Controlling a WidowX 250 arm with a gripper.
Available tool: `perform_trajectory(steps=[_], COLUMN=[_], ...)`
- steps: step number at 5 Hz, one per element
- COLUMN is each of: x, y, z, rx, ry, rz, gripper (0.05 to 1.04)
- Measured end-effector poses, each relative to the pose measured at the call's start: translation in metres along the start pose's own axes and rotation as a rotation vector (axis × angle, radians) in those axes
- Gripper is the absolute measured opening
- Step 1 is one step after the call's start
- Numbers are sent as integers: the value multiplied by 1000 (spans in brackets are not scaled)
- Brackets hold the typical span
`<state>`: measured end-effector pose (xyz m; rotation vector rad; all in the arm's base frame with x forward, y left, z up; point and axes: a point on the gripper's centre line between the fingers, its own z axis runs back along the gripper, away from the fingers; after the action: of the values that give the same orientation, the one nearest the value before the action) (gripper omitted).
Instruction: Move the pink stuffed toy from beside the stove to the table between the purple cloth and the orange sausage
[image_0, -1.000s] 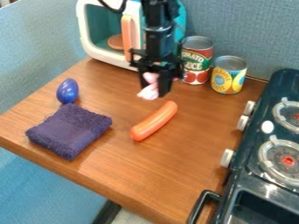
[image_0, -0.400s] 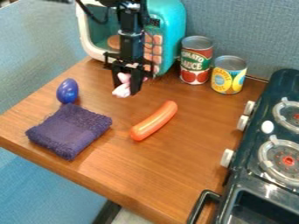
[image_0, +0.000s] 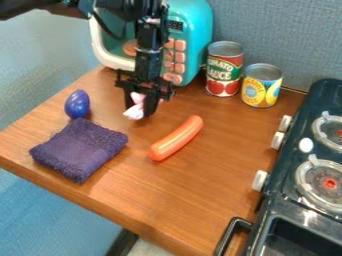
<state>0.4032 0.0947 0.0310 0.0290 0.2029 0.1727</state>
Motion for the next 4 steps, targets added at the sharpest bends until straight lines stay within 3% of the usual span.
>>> perform_trajectory(steps=[1,2,3,4], x=[-1,-8,-12,-21], y=[0,1,12,13], z=[-4,-12,-6,20], rx=[0,-30,-21,-9], ry=[14,31,-1,-72], rz=[2,37,94,135], gripper=[511,823,1009,1007])
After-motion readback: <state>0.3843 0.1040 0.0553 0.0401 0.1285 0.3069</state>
